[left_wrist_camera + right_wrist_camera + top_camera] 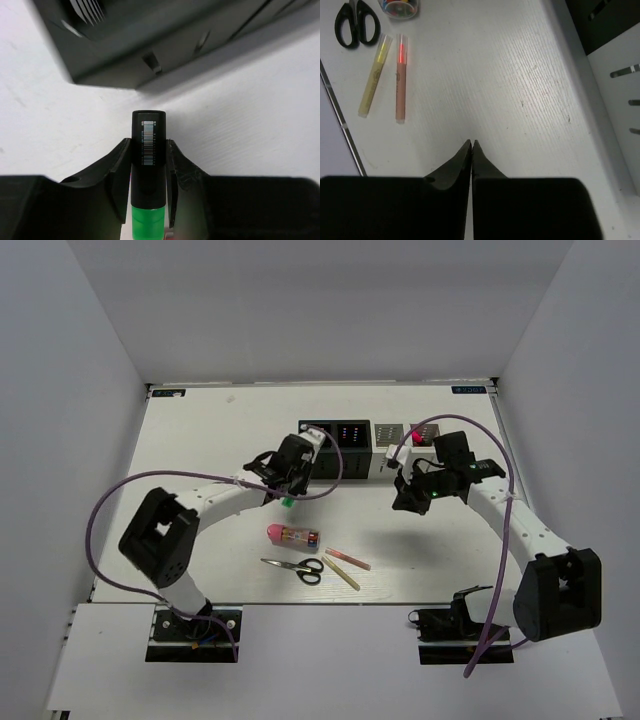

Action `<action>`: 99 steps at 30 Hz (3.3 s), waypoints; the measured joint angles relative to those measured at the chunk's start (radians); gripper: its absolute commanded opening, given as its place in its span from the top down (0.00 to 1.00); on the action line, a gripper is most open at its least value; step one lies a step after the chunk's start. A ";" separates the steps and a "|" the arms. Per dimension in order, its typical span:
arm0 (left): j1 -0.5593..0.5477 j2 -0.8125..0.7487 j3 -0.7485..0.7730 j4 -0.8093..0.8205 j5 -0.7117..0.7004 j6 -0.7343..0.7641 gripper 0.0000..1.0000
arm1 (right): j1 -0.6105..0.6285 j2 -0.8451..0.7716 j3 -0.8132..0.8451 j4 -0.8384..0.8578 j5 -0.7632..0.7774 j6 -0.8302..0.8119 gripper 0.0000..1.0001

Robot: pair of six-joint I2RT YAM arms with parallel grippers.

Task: Sort the stationery into containers
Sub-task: Grab a piece of stationery with the left arm, then place the stationery into the container

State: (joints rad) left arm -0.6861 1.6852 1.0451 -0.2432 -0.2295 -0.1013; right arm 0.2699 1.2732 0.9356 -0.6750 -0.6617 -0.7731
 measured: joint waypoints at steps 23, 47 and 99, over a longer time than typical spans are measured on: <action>-0.049 0.352 0.709 0.356 0.436 -0.318 1.00 | -0.082 -0.259 -0.134 0.355 0.784 0.595 0.60; -0.066 0.781 1.031 0.865 0.427 -0.683 1.00 | -0.122 -0.279 -0.198 0.406 0.752 0.644 0.61; -0.142 0.922 1.093 0.801 0.243 -0.578 0.44 | -0.152 -0.330 -0.203 0.417 0.751 0.643 0.60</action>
State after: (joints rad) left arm -0.8280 2.6076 2.1376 0.5579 0.0132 -0.6792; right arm 0.1177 0.9432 0.7322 -0.2584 0.0895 -0.1299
